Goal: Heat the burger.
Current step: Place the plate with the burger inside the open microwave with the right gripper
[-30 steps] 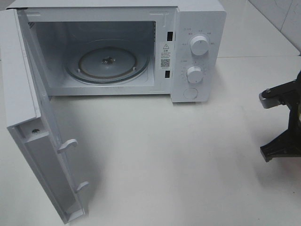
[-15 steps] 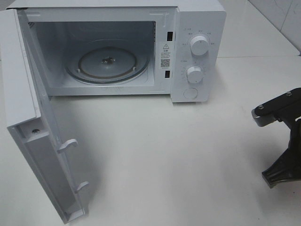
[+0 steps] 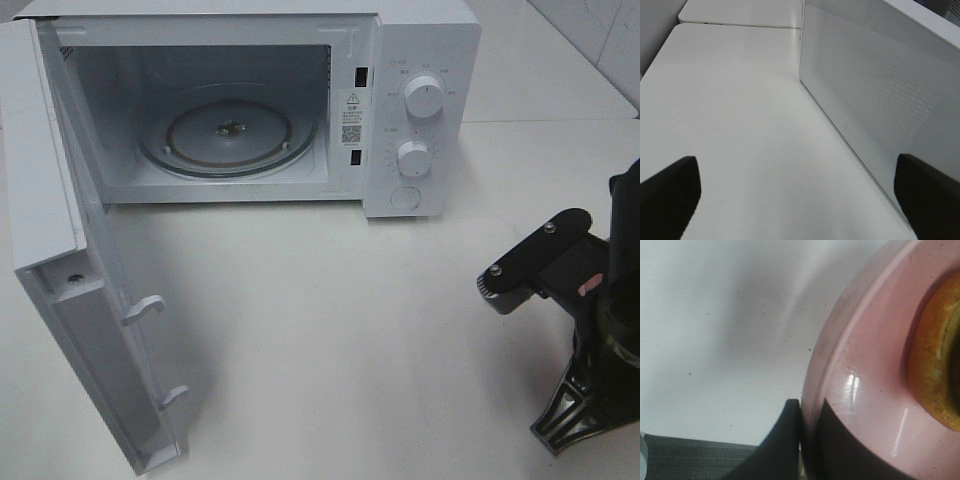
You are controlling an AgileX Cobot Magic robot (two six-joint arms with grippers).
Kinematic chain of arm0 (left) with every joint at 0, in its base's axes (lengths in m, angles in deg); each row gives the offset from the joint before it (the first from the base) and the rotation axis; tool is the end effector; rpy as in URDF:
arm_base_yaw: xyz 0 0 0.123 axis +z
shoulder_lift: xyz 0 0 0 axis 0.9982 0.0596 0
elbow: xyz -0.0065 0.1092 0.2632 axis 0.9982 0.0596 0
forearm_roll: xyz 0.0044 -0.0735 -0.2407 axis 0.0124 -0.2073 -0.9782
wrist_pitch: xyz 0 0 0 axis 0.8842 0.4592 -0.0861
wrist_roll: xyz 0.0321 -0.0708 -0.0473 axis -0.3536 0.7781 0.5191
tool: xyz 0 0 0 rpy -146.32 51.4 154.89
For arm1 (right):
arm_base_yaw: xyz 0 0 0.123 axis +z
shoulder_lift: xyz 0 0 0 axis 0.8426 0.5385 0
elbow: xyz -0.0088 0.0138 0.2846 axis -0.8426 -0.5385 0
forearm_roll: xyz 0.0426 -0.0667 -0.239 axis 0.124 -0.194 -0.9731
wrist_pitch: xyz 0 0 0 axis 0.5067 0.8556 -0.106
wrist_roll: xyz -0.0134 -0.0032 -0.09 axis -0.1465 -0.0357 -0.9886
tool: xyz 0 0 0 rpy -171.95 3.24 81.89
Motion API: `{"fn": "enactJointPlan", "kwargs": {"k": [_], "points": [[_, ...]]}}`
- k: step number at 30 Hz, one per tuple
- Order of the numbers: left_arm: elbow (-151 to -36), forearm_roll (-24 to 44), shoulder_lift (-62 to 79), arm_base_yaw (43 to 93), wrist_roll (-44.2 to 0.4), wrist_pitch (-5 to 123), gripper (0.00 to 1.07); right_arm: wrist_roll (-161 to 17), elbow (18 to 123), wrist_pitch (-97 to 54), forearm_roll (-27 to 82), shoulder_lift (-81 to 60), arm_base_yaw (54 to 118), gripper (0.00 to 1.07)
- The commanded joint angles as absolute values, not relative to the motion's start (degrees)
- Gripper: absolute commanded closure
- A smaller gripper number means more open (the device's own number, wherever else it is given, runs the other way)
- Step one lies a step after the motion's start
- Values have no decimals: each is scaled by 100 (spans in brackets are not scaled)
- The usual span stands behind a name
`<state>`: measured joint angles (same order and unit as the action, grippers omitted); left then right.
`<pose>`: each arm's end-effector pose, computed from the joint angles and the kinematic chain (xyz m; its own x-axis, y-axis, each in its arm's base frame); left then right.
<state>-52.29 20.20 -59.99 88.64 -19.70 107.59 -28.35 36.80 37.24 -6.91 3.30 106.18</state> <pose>-0.0057 -0.0061 0.2800 -0.4319 -0.0252 -0.9016 0.0185 0.9992 -0.0368 0.1592 0.1176 0.1719 -0.8354 -0.5425 -0.0881 -0.4498 0.7669 -0.4578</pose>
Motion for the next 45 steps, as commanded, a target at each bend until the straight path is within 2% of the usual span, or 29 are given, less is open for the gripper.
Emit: {"fn": "enactJointPlan", "kwargs": {"k": [1,6,9,17,29,45], "points": [[-5218,2003,-6114,8830,-1924,10702,9,-2795,3663,3965,-943,278,10755,107],[-5218,2003,-6114,8830,-1924,10702,9,-2875,3663,3965,-971,278,11288,107],[-5218,2003,-6114,8830,-1924,10702,9,-3041,3663,3936,-1017,278,11815,107],[-5218,2003,-6114,8830,-1924,10702,9,-3316,3663,3925,-1258,278,12474,107],[-5218,2003,-6114,8830,-1924,10702,9,-4468,3663,3443,-1338,284,12566,107],[-5218,2003,-6114,8830,-1924,10702,9,-5792,3674,2372,-2175,284,12566,107]]}}
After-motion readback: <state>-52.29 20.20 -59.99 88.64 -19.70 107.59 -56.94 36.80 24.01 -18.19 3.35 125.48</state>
